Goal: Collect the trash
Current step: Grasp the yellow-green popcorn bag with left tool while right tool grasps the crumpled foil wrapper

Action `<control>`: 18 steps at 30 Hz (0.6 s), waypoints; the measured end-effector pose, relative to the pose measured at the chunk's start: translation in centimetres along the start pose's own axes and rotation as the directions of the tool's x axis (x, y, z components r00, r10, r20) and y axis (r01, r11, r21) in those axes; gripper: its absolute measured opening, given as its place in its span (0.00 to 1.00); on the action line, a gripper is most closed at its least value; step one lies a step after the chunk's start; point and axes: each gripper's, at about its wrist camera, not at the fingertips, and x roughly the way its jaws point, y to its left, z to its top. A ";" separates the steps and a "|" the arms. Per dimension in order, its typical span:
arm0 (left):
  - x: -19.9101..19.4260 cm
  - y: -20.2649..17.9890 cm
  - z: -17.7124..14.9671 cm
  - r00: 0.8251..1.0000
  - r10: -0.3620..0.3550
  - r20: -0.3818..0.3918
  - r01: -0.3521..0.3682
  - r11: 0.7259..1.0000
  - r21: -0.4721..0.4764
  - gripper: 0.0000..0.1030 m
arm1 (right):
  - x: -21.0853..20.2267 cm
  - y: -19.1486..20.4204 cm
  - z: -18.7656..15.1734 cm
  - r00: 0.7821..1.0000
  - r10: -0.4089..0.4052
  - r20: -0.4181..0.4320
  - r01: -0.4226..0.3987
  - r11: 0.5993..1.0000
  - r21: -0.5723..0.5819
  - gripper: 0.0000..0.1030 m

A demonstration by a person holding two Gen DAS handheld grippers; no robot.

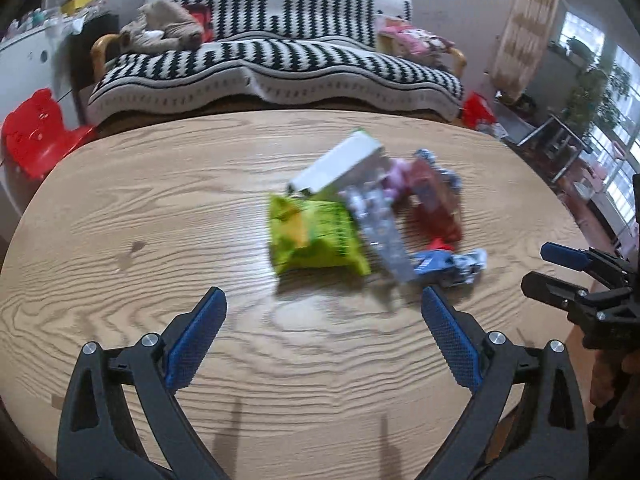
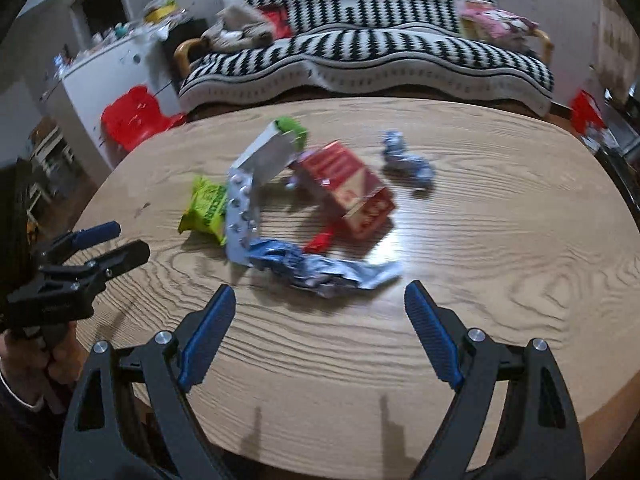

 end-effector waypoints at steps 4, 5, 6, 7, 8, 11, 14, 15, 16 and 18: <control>1.6 0.9 0.6 1.000 0.021 -0.021 -0.021 1.000 0.003 0.92 | 1.6 1.1 0.0 1.000 -0.007 -0.021 0.006 0.999 -0.033 0.81; 2.0 0.9 0.7 0.999 0.022 -0.024 -0.022 1.000 0.004 0.92 | 2.1 1.3 0.2 1.000 -0.008 -0.027 0.007 0.999 -0.039 0.81; 2.4 0.9 0.9 0.999 0.023 -0.025 -0.022 1.000 0.005 0.92 | 2.5 1.5 0.3 1.000 -0.009 -0.030 0.008 0.999 -0.045 0.81; 2.7 0.7 1.0 0.999 0.023 -0.024 -0.022 1.000 0.009 0.92 | 2.9 1.5 0.3 0.999 -0.011 -0.030 0.009 0.999 -0.052 0.81; 3.4 0.5 1.3 0.999 0.021 -0.029 -0.021 1.000 0.018 0.92 | 3.2 1.5 0.4 0.999 -0.016 -0.031 0.014 0.998 -0.060 0.81; 5.6 0.1 1.8 0.998 0.014 -0.062 -0.011 0.999 0.047 0.92 | 4.8 1.6 0.5 0.998 -0.052 -0.039 0.048 0.994 -0.102 0.81; 7.3 0.4 2.1 0.997 0.031 -0.069 -0.028 0.999 0.043 0.92 | 6.0 1.7 0.6 0.997 -0.069 -0.040 0.063 0.988 -0.142 0.81; 8.0 0.6 2.3 0.997 0.038 -0.072 -0.035 0.999 0.041 0.92 | 6.5 1.9 0.6 0.996 -0.081 -0.039 0.074 0.984 -0.162 0.81; 8.5 0.7 2.4 0.996 0.044 -0.075 -0.042 0.998 0.037 0.92 | 6.8 2.1 0.6 0.996 -0.086 -0.039 0.078 0.981 -0.176 0.81; 9.2 0.8 2.6 0.997 0.023 -0.072 -0.021 1.000 0.021 0.92 | 7.5 2.6 0.7 0.994 -0.105 -0.031 0.096 0.974 -0.203 0.80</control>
